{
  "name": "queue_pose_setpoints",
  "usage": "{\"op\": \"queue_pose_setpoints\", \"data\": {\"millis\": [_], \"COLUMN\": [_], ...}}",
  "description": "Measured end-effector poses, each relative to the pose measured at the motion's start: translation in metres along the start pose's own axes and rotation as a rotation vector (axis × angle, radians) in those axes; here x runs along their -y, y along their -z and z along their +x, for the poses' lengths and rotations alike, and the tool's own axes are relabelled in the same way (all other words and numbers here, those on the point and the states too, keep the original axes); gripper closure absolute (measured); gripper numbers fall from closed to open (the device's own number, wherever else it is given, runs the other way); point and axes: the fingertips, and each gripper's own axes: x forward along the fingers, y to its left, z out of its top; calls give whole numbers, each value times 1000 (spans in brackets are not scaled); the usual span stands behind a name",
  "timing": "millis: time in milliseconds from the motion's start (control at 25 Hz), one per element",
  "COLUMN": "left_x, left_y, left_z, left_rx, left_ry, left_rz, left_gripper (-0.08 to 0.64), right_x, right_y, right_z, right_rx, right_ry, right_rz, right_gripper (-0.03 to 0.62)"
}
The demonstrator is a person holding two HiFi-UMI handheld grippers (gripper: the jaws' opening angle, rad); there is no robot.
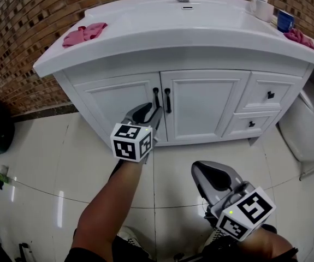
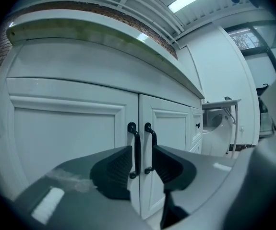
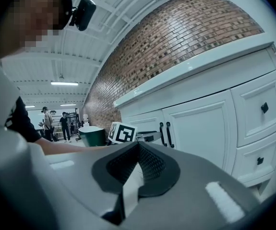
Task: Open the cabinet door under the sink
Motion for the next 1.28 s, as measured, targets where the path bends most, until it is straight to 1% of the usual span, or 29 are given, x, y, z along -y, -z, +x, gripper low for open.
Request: {"op": "queue_pose_setpoints", "data": {"millis": [160,320,400,480,720,1000,1280], "left_x": [0,-5,-8,-9,-6,3,21], "left_y": [-4,-2,-1,-1,-1,2,11], "left_z": [14,23,25,26,23,5,-35], "left_rx": [3,-4,-2,4,0,8,7], "left_ry": [3,-8,-10,-14,-13,6,42], "left_rz": [6,-25,-38,-39,-16,1,0], "left_gripper": [419,423,446,505,517,518,517], "right_x": [7,11,12,13,11,1,-16], "right_y": [1,2,3,2,2,-1,-2], "right_z": [0,0,-1,-1,-1,1,1], "right_rx": [-4,-7,-8,-8,-9,-4,-6], "right_ry": [9,16,21,22,20,6,-21], "right_rz": [11,16,14,11,4,-15,-35], "right_gripper": [584,584,584,584,584,584,584]}}
